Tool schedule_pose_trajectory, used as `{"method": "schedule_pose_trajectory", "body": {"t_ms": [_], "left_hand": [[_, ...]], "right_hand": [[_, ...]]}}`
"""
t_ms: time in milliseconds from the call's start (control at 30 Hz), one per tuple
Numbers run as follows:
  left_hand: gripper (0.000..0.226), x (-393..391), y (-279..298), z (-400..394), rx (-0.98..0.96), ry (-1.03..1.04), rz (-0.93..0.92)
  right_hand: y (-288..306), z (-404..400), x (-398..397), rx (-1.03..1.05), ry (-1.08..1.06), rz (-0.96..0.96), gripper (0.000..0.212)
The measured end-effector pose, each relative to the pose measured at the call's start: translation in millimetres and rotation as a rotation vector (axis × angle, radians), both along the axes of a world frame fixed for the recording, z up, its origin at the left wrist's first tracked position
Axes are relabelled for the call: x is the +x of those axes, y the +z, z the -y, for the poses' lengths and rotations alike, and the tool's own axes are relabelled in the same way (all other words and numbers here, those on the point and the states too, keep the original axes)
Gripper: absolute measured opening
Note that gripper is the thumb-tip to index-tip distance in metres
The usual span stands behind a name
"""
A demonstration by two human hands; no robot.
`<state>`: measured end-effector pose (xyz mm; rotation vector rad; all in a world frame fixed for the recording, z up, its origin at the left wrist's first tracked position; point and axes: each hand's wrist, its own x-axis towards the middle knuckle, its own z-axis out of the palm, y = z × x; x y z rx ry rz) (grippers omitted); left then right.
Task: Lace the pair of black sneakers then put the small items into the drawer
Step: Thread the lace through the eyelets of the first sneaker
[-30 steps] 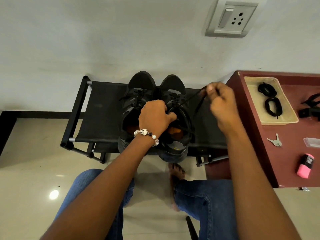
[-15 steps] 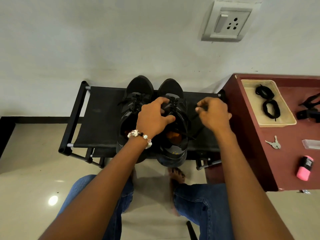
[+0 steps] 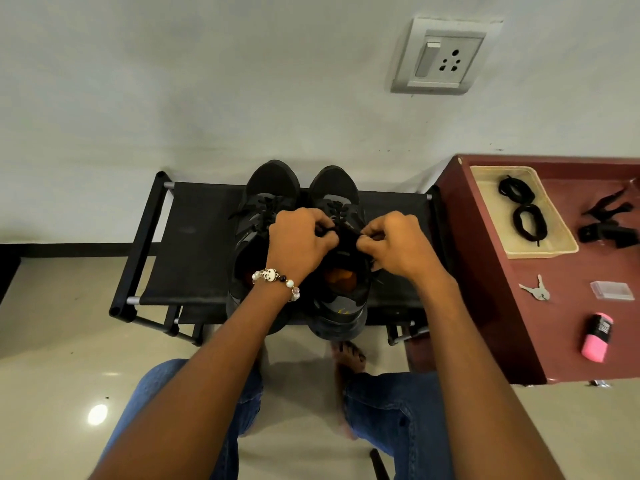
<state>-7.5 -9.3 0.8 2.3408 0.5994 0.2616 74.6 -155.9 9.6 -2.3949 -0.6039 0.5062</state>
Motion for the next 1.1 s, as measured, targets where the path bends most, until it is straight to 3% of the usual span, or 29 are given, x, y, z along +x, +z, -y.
{"method": "schedule_pose_trajectory", "body": {"t_ms": [100,233,367,500,567,667,733,867,1100], "left_hand": [[0.010,1.4,1.2,1.3,-0.106,0.069,-0.025],[0.008,2.6,4.1,-4.5,-0.410,0.116,-0.049],[0.026,3.8,6.3,-7.6,-0.562,0.271,0.025],[0.030,9.5,9.4,-7.2,-0.098,0.212,0.163],[0.023,16.2,12.1,-4.2,0.041,-0.061,0.189],[0.023,26.0,8.7,3.0,0.194,-0.420,-0.021],[0.024,29.0,4.4,4.7,0.266,-0.429,-0.099],[0.029,27.2,-2.4,6.4,0.377,-0.343,-0.074],[0.024,25.4,-20.7,15.1,0.399,-0.172,0.020]], "right_hand": [[-6.3,-1.7,-1.6,-0.036,0.009,0.104,0.016],[-11.2,-10.1,-7.0,-0.168,0.039,0.206,0.025],[-17.1,-14.3,-8.6,-0.247,0.074,0.265,0.029],[-14.4,-8.4,-5.0,-0.169,0.038,0.208,0.024],[-13.0,-6.8,-5.1,-0.146,0.022,0.189,0.023],[-14.0,-7.2,-5.2,-0.158,0.037,0.190,0.021],[-14.5,-6.1,-2.7,-0.153,0.039,0.164,0.021],[-14.0,-1.9,0.9,-0.089,-0.007,0.105,0.034],[-23.4,3.2,5.6,0.033,-0.072,0.031,0.024]]}}
